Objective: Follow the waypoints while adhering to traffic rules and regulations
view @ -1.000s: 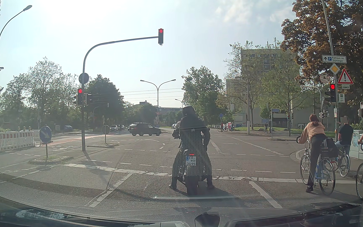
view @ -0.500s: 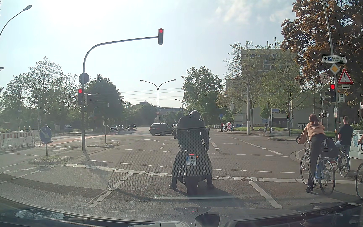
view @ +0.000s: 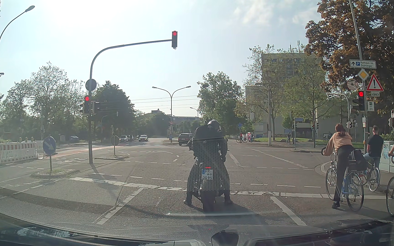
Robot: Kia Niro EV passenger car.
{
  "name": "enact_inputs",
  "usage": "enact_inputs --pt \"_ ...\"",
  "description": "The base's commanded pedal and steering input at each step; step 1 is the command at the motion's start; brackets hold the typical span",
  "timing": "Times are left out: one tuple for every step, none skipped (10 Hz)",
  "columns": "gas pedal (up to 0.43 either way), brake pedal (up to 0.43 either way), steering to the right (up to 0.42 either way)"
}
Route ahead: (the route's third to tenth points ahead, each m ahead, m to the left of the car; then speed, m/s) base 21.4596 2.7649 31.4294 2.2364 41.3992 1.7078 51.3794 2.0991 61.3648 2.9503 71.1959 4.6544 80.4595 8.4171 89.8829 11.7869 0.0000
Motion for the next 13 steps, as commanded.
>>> enact_inputs --pt "0.0 0.238 0.006" --pt "0.0 0.238 0.006" --pt "0.0 0.238 0.006" --pt "0.0 0.238 0.006" --pt "0.0 0.238 0.006" --pt "0.0 0.238 0.006" --pt "0.0 0.238 0.006" --pt "0.0 0.238 0.006" --pt "0.0 0.238 0.006" --pt "0.0 0.238 0.006" --pt "0.0 0.238 0.006" --pt "0.0 0.238 0.006" --pt "0.0 0.238 0.006"
